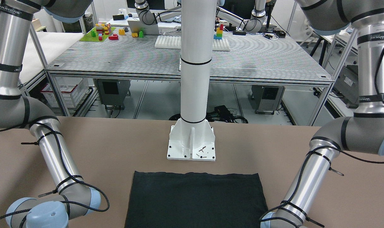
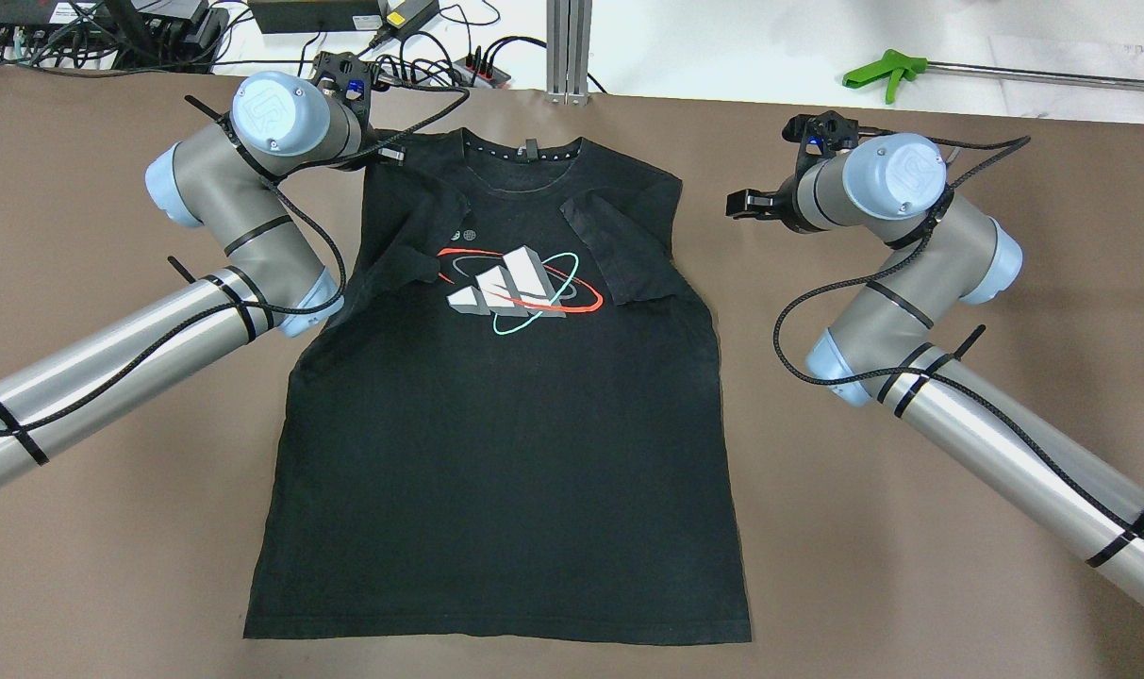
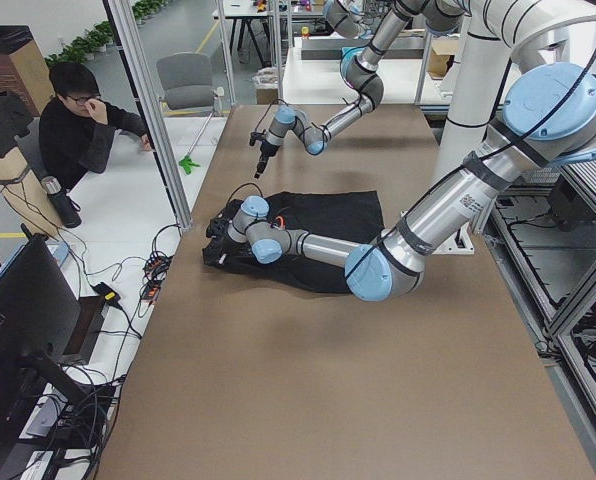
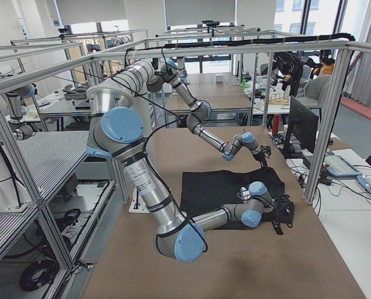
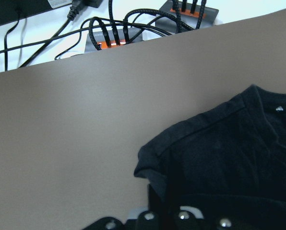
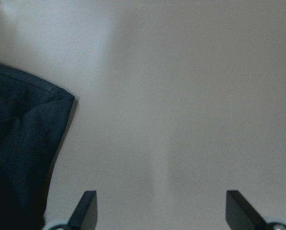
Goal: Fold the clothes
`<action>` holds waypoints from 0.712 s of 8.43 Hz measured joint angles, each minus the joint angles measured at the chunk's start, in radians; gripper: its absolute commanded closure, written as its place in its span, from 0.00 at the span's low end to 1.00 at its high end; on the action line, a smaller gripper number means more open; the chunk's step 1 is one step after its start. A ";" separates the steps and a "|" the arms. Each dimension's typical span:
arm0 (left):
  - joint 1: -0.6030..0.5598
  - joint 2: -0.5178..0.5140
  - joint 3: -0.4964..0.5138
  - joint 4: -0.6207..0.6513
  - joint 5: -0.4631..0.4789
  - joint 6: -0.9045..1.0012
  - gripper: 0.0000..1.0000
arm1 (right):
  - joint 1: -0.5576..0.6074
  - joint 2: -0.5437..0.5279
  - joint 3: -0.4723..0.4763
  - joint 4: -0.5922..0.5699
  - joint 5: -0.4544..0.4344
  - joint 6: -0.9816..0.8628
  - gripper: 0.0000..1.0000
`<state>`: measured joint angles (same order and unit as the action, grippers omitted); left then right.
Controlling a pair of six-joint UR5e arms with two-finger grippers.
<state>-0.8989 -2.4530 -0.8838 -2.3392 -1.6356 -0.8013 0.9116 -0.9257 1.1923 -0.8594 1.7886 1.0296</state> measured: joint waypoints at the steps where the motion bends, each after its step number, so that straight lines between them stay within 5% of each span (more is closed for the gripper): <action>1: 0.013 -0.002 -0.001 0.001 0.048 -0.008 0.06 | -0.001 -0.005 0.000 0.010 0.000 0.001 0.06; 6: 0.011 -0.020 -0.024 0.003 0.092 -0.020 0.06 | -0.002 -0.009 0.005 0.020 0.000 0.002 0.06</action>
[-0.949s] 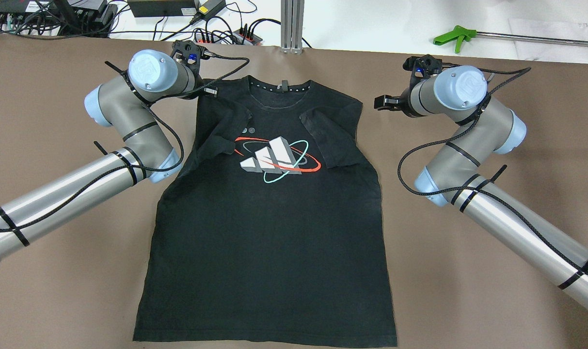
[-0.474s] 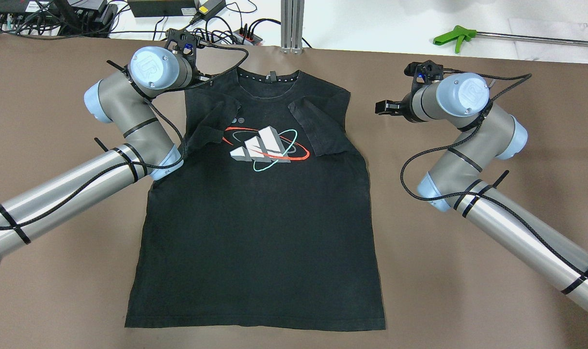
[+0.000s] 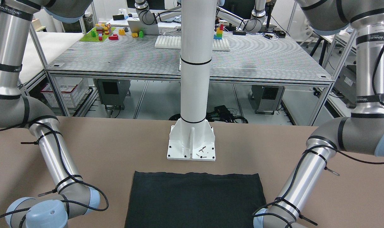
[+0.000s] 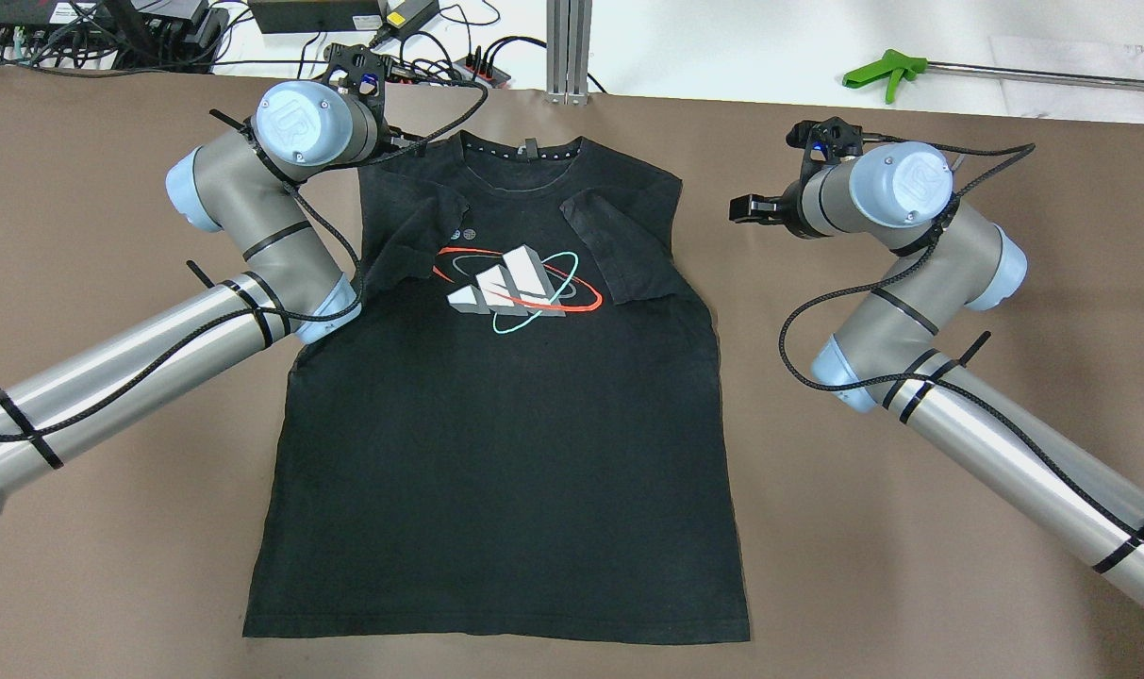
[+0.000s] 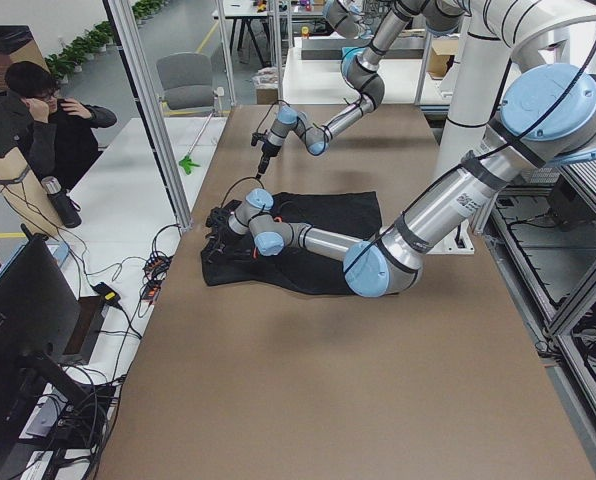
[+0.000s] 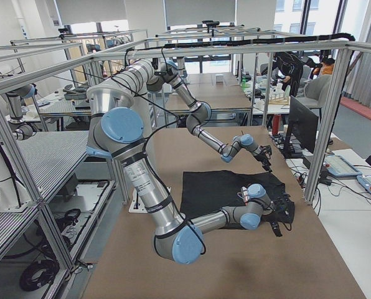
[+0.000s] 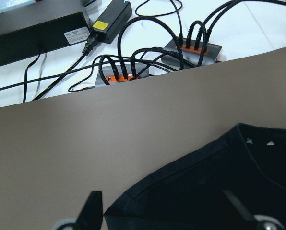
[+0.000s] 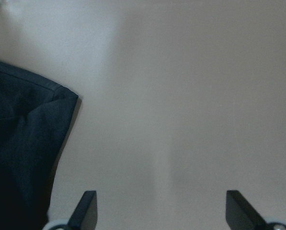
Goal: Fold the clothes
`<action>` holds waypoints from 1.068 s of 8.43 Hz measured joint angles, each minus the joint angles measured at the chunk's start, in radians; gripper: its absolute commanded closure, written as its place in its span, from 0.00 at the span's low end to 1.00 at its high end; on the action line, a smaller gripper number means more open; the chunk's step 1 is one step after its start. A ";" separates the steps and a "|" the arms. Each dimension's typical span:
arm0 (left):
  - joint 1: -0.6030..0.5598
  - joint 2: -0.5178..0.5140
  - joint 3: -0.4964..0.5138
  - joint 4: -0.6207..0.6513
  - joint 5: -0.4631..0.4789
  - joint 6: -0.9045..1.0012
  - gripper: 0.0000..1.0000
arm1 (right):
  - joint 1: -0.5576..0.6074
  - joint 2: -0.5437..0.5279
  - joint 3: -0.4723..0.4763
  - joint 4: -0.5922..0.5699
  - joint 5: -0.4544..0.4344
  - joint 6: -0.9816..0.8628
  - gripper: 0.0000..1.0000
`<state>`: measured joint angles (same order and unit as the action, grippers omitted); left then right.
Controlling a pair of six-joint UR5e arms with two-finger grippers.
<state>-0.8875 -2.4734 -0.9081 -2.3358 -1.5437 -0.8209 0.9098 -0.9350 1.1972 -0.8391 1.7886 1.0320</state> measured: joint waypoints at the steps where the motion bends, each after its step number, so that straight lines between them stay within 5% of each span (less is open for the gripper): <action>1: 0.002 0.002 -0.018 -0.001 -0.010 -0.013 0.06 | 0.000 0.004 0.000 -0.001 0.000 0.000 0.06; 5: 0.028 0.108 -0.218 -0.009 -0.126 -0.074 0.06 | 0.000 0.013 -0.001 -0.001 0.000 0.002 0.06; 9: 0.096 0.198 -0.341 -0.042 -0.120 -0.063 0.06 | 0.000 0.012 0.001 0.000 0.000 0.015 0.06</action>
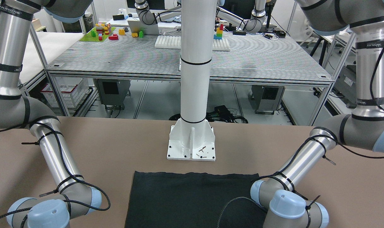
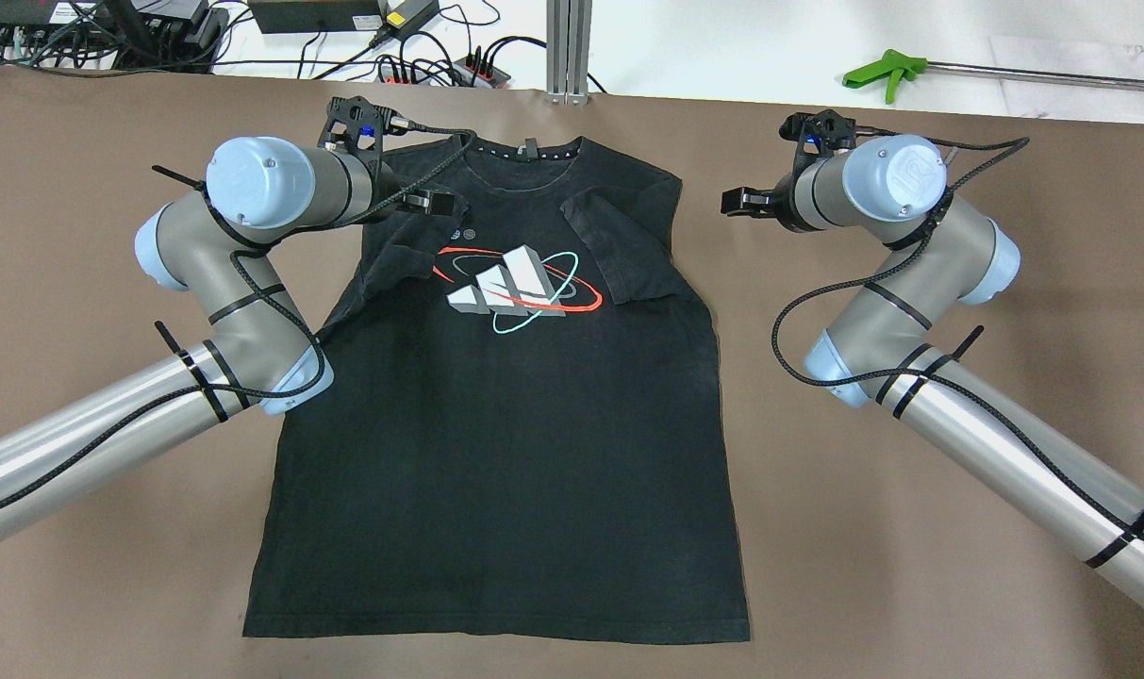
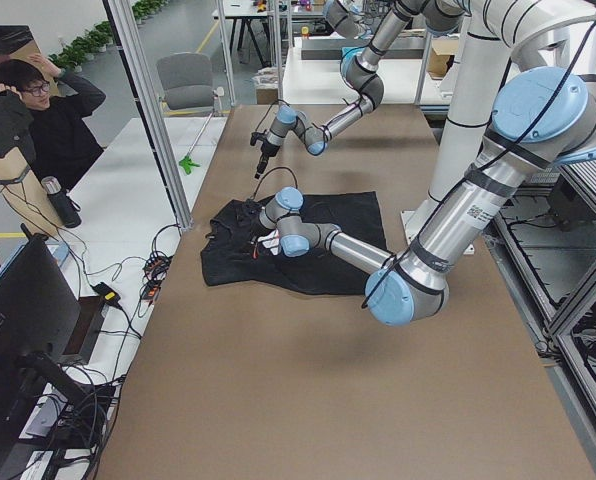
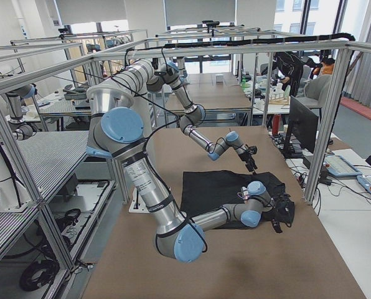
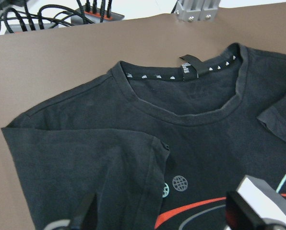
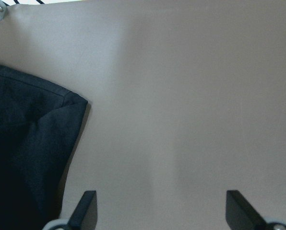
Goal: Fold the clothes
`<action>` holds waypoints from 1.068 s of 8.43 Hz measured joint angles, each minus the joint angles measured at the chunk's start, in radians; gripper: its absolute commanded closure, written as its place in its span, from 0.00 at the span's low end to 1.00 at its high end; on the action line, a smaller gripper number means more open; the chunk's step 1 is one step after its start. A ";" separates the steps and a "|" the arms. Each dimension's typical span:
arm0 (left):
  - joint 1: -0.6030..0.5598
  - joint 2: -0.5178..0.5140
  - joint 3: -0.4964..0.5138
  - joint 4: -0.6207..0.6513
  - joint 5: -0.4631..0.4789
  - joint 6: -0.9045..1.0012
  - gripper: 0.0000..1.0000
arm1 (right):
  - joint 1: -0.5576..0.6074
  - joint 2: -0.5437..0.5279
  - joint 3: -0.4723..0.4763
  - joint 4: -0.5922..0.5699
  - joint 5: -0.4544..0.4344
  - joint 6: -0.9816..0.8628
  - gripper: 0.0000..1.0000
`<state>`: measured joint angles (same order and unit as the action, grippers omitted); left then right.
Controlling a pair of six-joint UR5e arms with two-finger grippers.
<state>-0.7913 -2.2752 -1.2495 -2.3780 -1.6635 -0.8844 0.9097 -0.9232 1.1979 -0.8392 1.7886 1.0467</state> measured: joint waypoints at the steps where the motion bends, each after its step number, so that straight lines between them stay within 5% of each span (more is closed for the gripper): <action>1: 0.022 0.006 -0.007 -0.001 0.019 0.003 0.06 | 0.000 0.000 0.000 -0.001 0.000 0.005 0.06; 5: 0.091 0.019 0.013 -0.001 0.088 0.016 0.06 | 0.000 0.000 0.000 -0.001 0.000 0.013 0.06; 9: -0.001 0.006 0.020 0.009 -0.012 0.012 0.06 | 0.000 -0.001 0.000 -0.001 0.000 0.012 0.06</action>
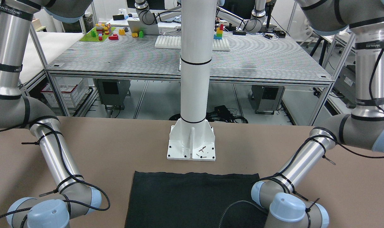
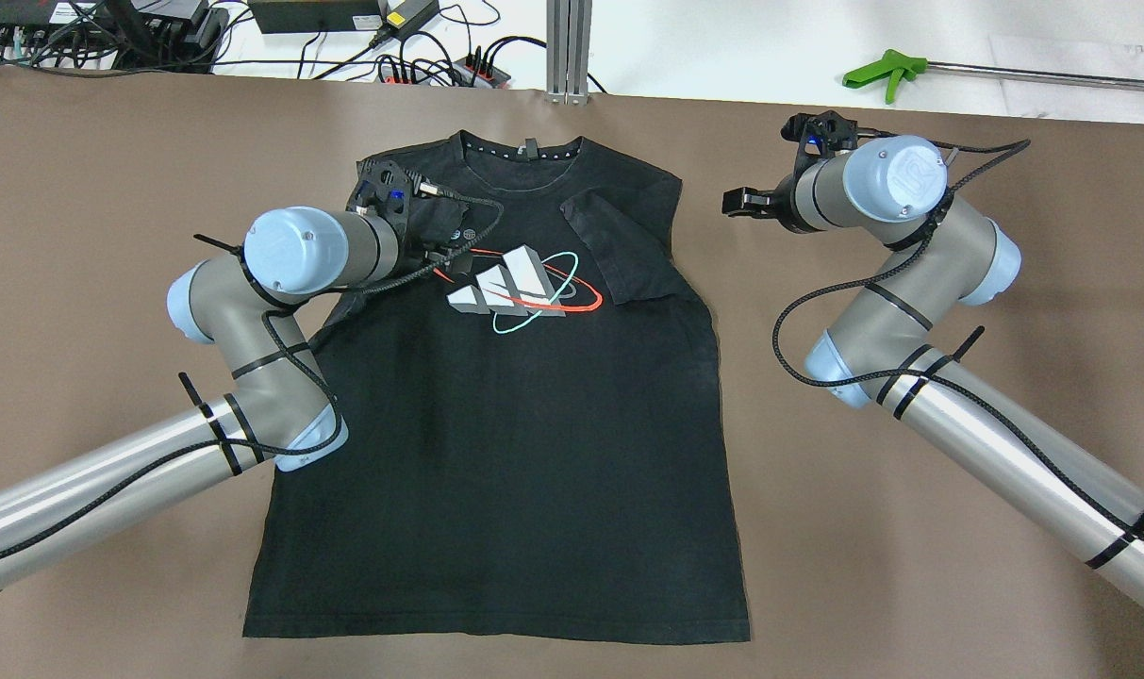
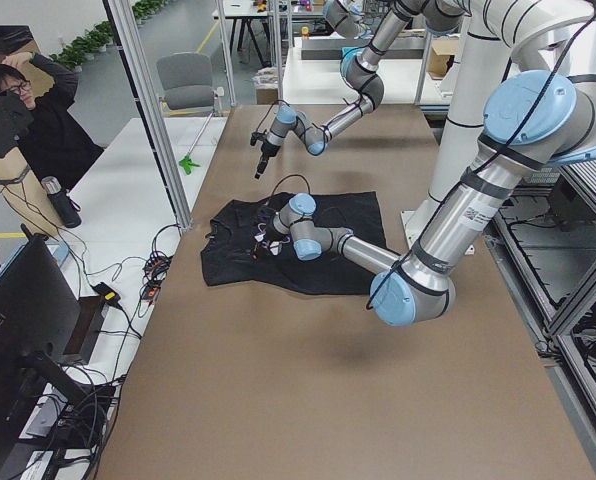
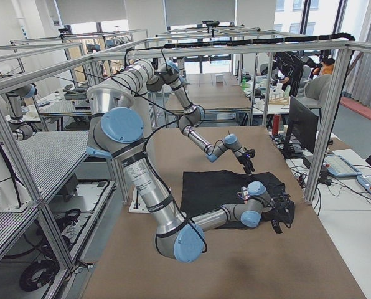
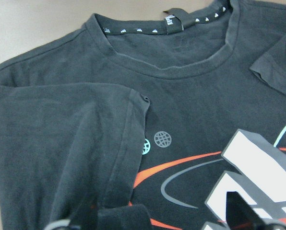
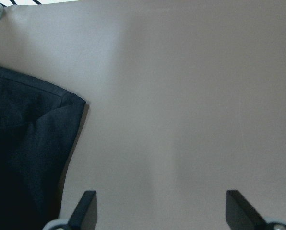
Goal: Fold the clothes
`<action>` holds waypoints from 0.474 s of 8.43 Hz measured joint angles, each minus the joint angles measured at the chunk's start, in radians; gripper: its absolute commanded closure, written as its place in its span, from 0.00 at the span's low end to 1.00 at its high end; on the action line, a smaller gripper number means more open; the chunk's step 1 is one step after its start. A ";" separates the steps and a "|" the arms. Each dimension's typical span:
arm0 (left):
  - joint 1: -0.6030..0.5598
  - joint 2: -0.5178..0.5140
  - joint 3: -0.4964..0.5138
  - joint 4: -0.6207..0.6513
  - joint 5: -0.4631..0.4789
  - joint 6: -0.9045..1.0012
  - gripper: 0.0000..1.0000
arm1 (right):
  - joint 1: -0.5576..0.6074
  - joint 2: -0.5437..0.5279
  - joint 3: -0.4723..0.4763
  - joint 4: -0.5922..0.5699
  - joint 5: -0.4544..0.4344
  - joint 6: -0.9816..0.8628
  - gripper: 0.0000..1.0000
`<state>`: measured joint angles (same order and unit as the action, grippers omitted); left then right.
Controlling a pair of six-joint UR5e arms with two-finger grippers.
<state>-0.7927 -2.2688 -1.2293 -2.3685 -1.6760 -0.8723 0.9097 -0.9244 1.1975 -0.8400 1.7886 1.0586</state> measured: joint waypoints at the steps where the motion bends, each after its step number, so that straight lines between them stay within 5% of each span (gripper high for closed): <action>1: -0.035 -0.001 0.014 0.000 -0.023 0.003 0.06 | 0.000 0.000 0.000 0.000 0.000 0.000 0.06; 4: -0.064 -0.004 0.077 -0.002 -0.015 0.035 0.06 | 0.000 0.001 0.000 0.001 0.000 0.001 0.06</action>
<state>-0.8567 -2.2723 -1.1521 -2.3706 -1.6914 -0.8376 0.9097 -0.9236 1.1980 -0.8391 1.7886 1.0597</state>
